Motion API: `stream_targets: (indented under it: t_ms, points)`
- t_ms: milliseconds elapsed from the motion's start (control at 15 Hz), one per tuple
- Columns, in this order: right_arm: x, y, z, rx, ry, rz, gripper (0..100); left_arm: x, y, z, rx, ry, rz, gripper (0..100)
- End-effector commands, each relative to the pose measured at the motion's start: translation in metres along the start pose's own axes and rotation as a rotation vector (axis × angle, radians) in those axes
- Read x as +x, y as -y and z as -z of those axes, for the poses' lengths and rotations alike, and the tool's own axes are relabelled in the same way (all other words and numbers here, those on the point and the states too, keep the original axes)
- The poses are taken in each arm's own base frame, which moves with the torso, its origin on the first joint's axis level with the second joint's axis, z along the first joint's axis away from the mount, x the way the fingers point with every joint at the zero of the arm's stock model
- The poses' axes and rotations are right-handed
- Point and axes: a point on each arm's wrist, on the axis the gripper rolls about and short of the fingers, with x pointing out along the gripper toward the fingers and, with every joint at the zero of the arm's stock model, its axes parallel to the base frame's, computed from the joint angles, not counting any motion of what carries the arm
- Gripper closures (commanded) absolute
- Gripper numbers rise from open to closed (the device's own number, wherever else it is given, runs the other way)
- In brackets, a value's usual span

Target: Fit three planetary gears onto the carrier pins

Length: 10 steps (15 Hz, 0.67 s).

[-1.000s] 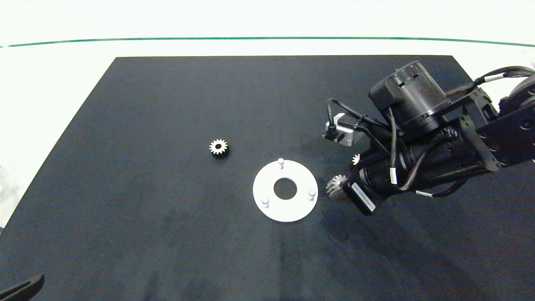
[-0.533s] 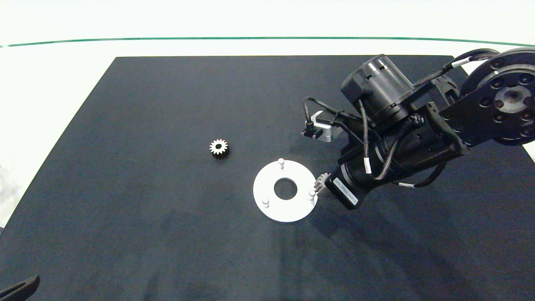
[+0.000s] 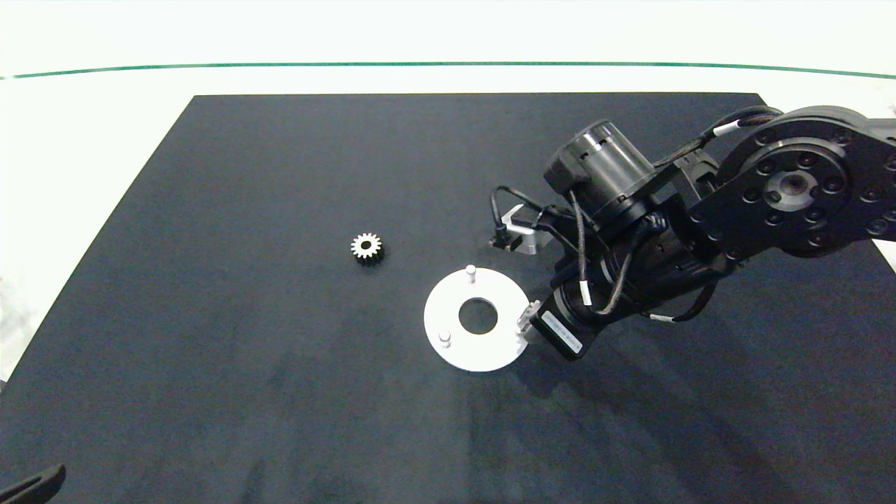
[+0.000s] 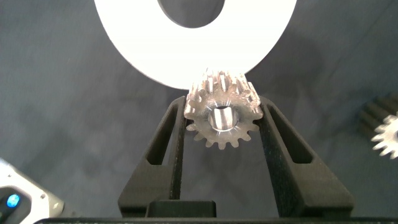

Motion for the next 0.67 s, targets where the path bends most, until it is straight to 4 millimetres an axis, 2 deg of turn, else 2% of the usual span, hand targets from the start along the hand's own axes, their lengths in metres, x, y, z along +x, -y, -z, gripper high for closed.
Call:
stream_targets:
  t_ms: [67, 667]
  points:
    - [0.0072, -0.0007, -0.0042, -0.004, -0.002, 0.002, 75, 0.0, 0.0001, 0.0004, 0.0, -0.003, 0.002, 0]
    - [0.0156, -0.0068, -0.0081, -0.012, 0.001, -0.01, 75, -0.0002, 0.0002, 0.0013, 0.0, -0.003, 0.002, 0]
